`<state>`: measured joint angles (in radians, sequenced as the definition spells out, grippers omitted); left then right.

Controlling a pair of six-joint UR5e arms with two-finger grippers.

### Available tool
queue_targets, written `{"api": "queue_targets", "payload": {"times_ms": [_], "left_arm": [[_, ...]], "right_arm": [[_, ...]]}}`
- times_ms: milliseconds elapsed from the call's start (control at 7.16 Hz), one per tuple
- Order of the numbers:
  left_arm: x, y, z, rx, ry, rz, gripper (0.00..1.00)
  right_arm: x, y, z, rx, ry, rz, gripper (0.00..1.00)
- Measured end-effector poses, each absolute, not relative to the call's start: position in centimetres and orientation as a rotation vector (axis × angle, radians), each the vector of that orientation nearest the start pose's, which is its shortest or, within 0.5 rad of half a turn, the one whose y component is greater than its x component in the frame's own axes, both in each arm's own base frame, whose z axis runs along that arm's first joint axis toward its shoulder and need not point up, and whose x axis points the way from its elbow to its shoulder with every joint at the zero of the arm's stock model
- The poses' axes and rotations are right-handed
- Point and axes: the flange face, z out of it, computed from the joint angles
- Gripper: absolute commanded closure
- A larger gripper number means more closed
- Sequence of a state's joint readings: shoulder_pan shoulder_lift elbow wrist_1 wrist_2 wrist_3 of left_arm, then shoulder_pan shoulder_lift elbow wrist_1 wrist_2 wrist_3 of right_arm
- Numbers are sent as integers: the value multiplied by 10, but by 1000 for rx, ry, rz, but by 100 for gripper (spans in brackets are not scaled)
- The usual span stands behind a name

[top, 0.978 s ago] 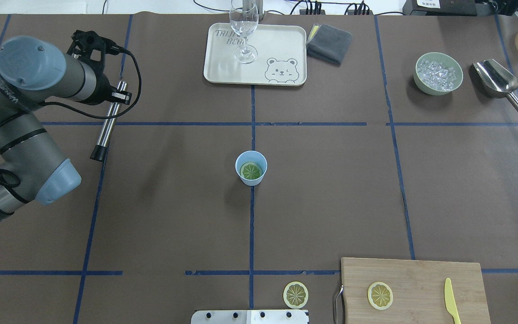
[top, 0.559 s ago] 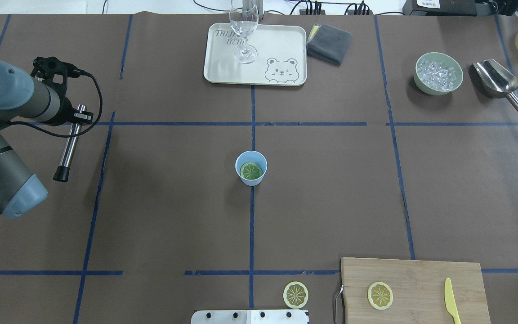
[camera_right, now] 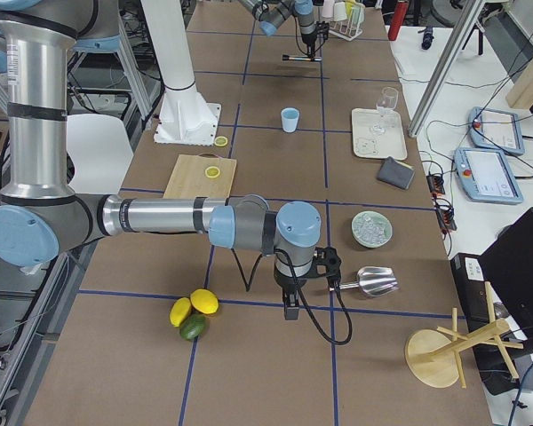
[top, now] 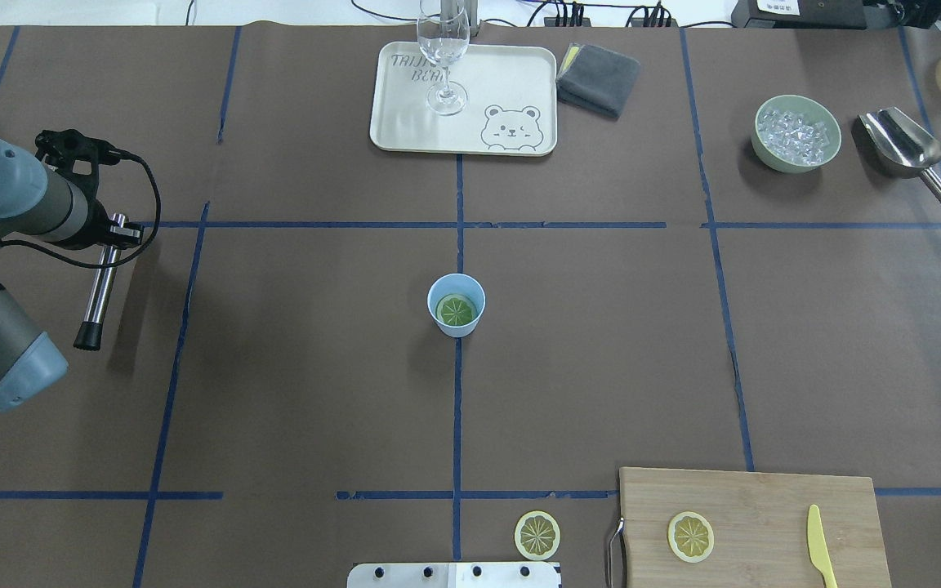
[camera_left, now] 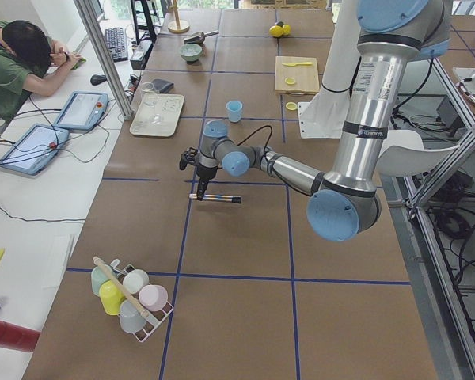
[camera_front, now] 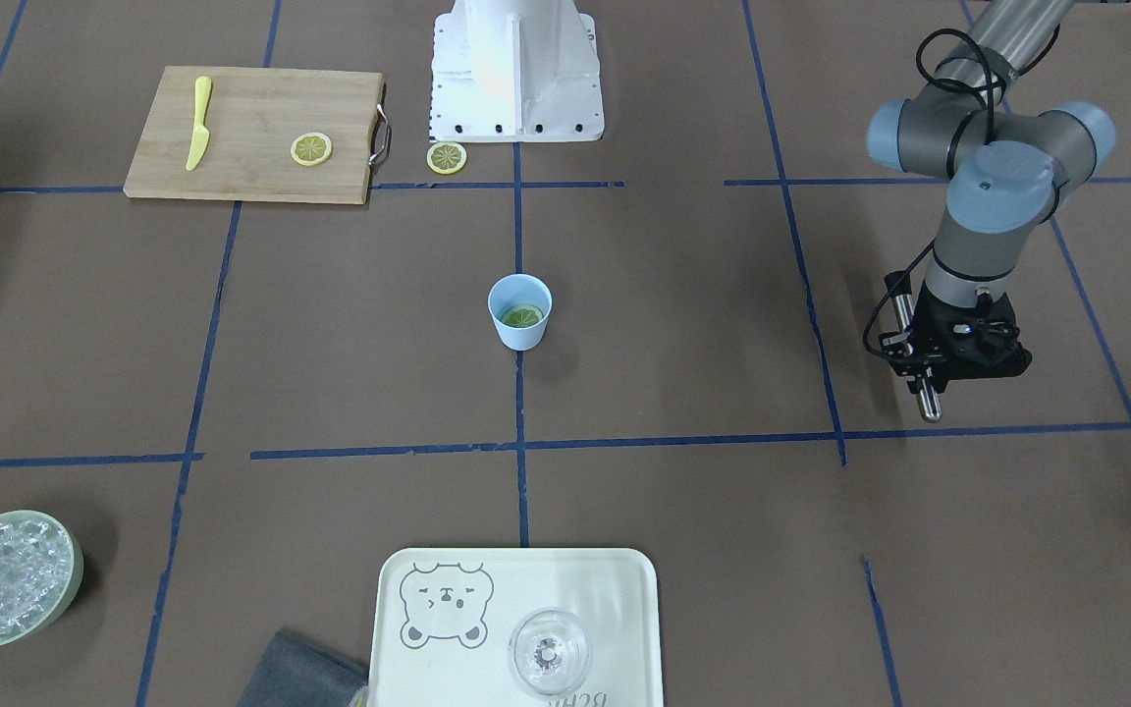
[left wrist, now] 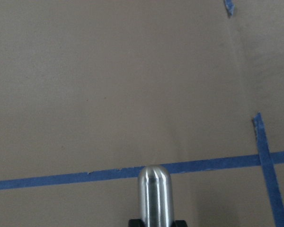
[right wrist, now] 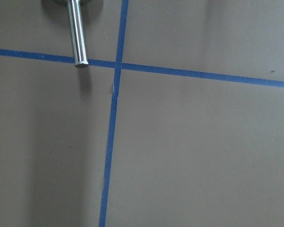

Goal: Squeeze lemon into cup

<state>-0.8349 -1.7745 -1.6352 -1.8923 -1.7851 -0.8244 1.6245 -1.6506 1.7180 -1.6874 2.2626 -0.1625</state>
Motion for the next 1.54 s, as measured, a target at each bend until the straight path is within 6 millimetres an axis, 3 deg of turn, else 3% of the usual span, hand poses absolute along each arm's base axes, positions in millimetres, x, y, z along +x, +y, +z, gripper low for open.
{"api": "queue_targets", "payload": {"times_ms": [140,279,419,838,978,1118,1258,1537], "left_arm": [[322,-521,504,264,558,-32,97],[322,-521,505,263,557,-33,28],[323,-520,505,263,557,-30,0],[323,-519,491,285,577,-4,0],[315,-521,478,318,586,34,0],[289,-530,466,359,595,91,0],[239,-547,465,390,607,158,0],[107,-564,490,436,603,280,0]], "right_arm": [[94,-449,642,27,-693,-87,0],[94,-448,642,26,-693,-87,0],[94,-448,641,28,-693,-85,0],[94,-451,638,34,-691,-84,0],[94,-451,637,34,-691,-84,0],[94,-451,637,34,-691,-84,0],[94,-452,637,34,-691,-82,0],[94,-452,637,33,-692,-79,0]]}}
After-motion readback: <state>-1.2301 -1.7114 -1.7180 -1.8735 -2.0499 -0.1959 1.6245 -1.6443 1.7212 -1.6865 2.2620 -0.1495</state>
